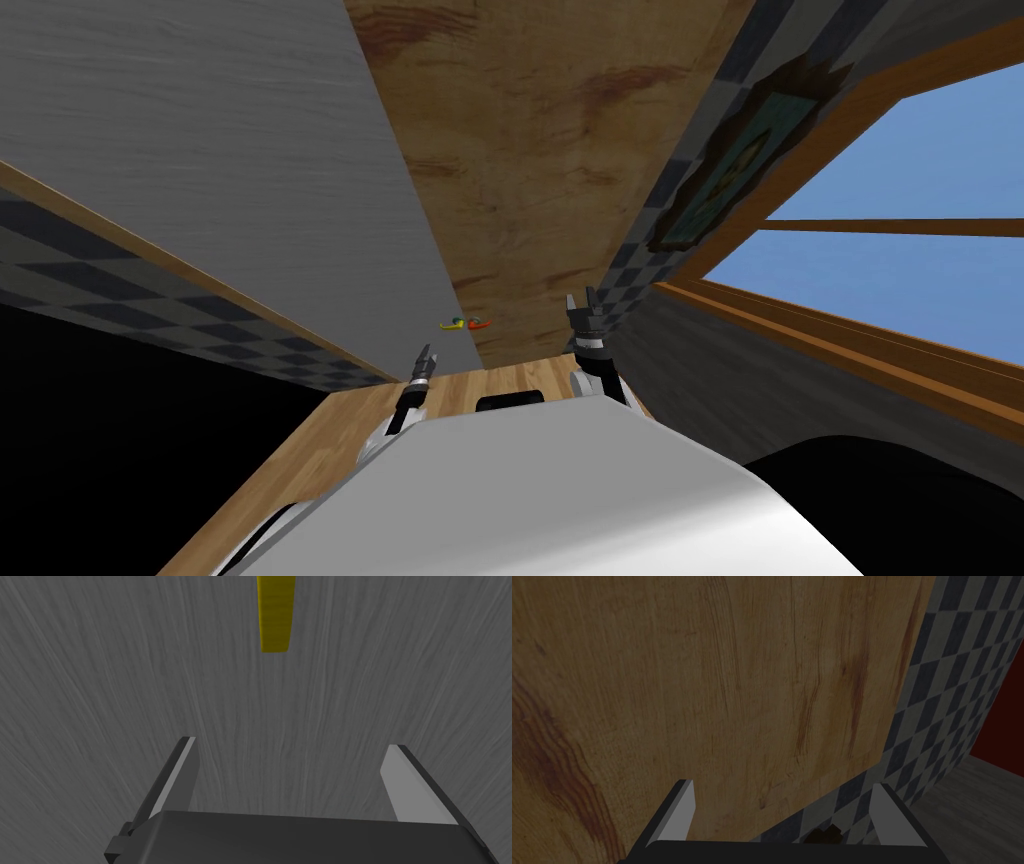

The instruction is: Pull the door open

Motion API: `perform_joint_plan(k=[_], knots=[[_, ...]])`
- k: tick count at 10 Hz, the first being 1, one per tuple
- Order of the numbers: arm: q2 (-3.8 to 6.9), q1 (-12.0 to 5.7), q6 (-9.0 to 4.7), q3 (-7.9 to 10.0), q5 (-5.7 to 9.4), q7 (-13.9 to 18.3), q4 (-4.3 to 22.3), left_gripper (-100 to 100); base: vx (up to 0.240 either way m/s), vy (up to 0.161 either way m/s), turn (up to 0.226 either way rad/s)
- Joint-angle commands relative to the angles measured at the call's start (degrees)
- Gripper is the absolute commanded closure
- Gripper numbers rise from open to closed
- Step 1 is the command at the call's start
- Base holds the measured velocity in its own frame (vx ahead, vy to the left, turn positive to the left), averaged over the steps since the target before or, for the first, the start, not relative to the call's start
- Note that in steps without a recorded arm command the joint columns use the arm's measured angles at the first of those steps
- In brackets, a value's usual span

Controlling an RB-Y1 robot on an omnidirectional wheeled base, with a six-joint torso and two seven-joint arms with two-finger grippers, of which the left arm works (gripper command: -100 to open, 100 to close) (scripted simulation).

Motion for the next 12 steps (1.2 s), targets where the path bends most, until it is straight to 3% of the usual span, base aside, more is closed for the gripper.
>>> perform_joint_plan(k=[1,2,4,5,7,8,9,10,11,12], knots=[[0.25,-0.52,-0.35,0.48,0.70,-0.55,1.82,-100,0.067,0.032,-0.060],[0.25,-0.52,-0.35,0.48,0.70,-0.55,1.82,-100,0.033,0.015,0.001],[0.56,-1.24,-0.24,1.66,2.83,-2.12,3.73,-100,0.063,0.057,-0.091],[0.20,-1.95,-0.22,1.80,3.58,-2.83,4.36,-100,0.092,0.151,-0.139],[-1.85,-4.18,-0.30,0.86,4.11,-3.95,4.68,-100,0.084,0.169,-0.159],[-1.85,-4.18,-0.30,0.86,4.11,-3.95,5.18,-100,0.056,0.110,-0.088],[-1.85,-4.18,-0.30,0.86,4.11,-3.95,4.68,-100,0.025,0.028,0.008],[-3.66,-5.72,-0.41,-0.37,3.71,-4.25,4.20,-100,0.063,-0.024,-0.137],[-4.59,-6.48,-0.47,-1.05,3.42,-4.34,3.88,-100,0.115,-0.095,-0.225],[-4.59,-6.48,-0.47,-1.05,3.42,-4.34,3.60,-100,0.095,-0.087,-0.078]])
